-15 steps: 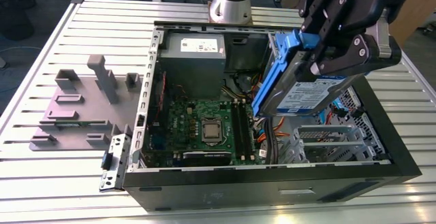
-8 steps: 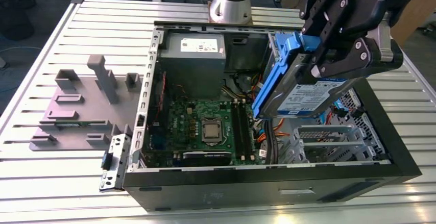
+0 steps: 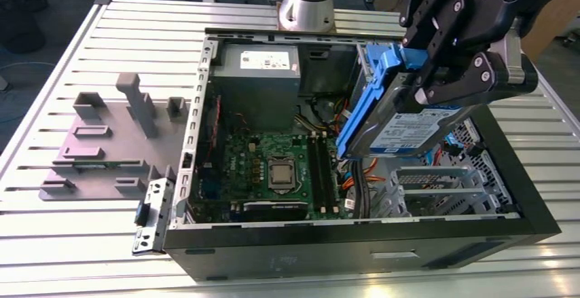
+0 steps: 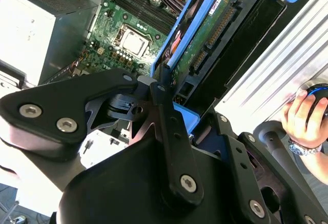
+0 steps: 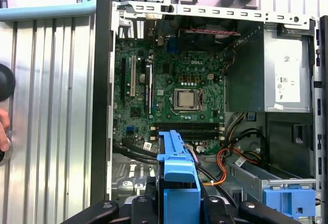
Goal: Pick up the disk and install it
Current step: 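Insert the disk into the insertion slot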
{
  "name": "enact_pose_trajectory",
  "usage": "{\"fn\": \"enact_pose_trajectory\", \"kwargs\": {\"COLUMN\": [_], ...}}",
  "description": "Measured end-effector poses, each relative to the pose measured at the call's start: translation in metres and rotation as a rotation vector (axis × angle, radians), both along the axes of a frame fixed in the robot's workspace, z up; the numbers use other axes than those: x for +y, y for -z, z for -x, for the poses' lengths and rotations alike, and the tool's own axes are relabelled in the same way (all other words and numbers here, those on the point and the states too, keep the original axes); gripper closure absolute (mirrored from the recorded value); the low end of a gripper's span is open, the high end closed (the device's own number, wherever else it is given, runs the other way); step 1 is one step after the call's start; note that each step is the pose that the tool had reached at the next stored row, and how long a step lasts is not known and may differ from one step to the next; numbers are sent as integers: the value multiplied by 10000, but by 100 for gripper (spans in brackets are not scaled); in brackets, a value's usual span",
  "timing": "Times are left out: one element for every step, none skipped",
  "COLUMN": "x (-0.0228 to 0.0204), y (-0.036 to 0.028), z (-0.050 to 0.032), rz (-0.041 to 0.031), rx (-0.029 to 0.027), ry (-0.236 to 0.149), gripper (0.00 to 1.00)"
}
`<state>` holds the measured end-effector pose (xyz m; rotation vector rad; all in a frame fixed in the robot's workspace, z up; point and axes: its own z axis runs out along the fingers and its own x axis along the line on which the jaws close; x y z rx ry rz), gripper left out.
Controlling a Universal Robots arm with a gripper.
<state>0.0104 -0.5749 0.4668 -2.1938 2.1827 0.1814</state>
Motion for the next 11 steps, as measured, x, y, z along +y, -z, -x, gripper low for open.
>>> {"fn": "enact_pose_trajectory", "kwargs": {"x": [0,0,0,0,0,1,1,0,0,0,1], "y": [0,1,0,1,1,1,2,3,4,5,5], "z": [-1,-4,-9,-14,-20,-26,-33,-40,-46,-53,-59], "rz": [-4,-6,-4,-3,-3,-3,-3,-4,-4,-4,-3], "rx": [0,0,0,1,1,1,1,1,1,1,1], "ry": [-16,-30,-34,-34,-33,-33,-33,-33,-33,-32,-32], "gripper": [63,63,63,63,63,63,63,63,63,63,63]}}
